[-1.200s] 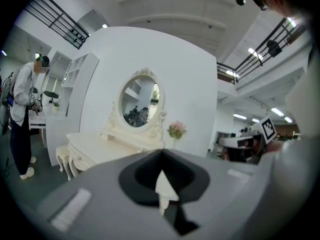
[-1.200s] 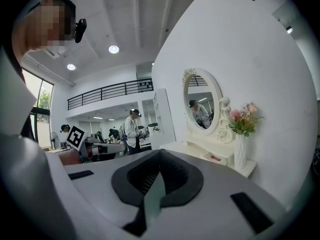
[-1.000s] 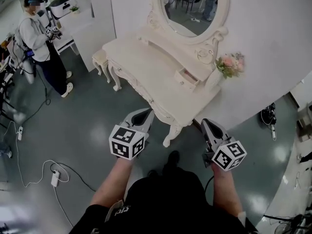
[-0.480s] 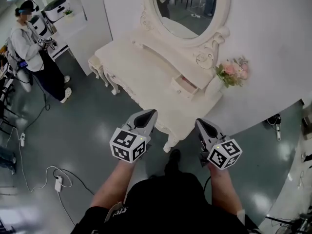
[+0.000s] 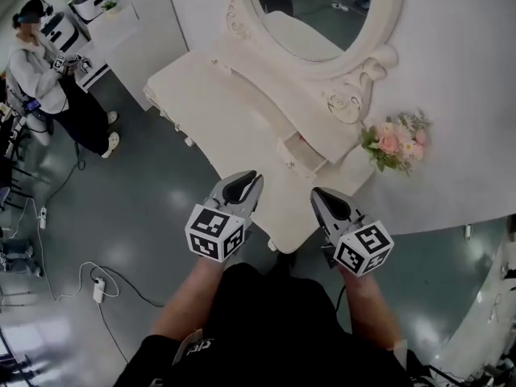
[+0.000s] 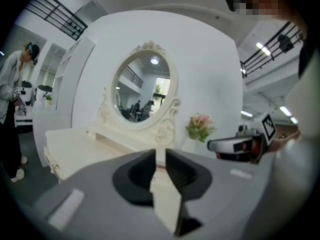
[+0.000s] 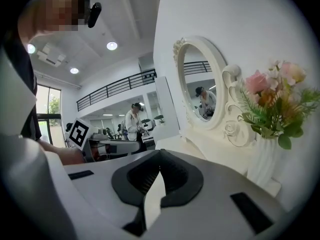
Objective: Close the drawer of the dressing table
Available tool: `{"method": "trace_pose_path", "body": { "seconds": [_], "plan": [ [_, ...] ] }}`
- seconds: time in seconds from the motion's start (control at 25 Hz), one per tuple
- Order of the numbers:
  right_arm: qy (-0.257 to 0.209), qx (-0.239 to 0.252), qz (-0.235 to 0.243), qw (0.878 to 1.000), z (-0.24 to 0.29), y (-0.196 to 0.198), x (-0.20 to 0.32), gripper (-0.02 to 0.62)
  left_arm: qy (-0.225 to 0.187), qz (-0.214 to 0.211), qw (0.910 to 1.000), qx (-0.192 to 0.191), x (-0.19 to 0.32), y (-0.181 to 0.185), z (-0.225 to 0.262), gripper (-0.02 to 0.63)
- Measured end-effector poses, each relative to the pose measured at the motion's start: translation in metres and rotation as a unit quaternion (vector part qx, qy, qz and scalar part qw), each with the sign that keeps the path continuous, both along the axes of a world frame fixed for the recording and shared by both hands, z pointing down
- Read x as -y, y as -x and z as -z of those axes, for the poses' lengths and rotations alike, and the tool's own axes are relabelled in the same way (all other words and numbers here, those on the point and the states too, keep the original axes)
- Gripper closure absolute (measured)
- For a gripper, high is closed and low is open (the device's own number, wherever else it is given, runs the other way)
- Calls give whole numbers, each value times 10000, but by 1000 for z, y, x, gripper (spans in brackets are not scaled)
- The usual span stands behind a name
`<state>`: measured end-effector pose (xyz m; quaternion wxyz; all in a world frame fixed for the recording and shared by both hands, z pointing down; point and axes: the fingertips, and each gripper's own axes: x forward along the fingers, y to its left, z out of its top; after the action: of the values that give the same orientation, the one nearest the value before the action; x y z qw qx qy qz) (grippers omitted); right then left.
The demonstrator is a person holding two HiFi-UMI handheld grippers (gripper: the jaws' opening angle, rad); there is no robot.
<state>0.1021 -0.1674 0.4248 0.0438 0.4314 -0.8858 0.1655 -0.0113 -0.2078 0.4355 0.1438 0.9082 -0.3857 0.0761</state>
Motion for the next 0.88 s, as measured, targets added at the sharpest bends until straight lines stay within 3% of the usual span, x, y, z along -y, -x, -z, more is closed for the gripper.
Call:
{"method": "trace_pose_path", "body": {
  "seconds": [0.44,0.68,0.88],
  "plan": [
    [413,44,-348,9985,-16,3,59,601,445,-1080,9922,447,50,-36,-60,485],
    [549,9,-525,9971,-25,-3,71,601,713,-1279,9873,616,76,-52,-94,454],
    [729,41,-694,9949,-42,-9,74,601,857,-1549,9787,1038,85,-67,-134,438]
  ]
}}
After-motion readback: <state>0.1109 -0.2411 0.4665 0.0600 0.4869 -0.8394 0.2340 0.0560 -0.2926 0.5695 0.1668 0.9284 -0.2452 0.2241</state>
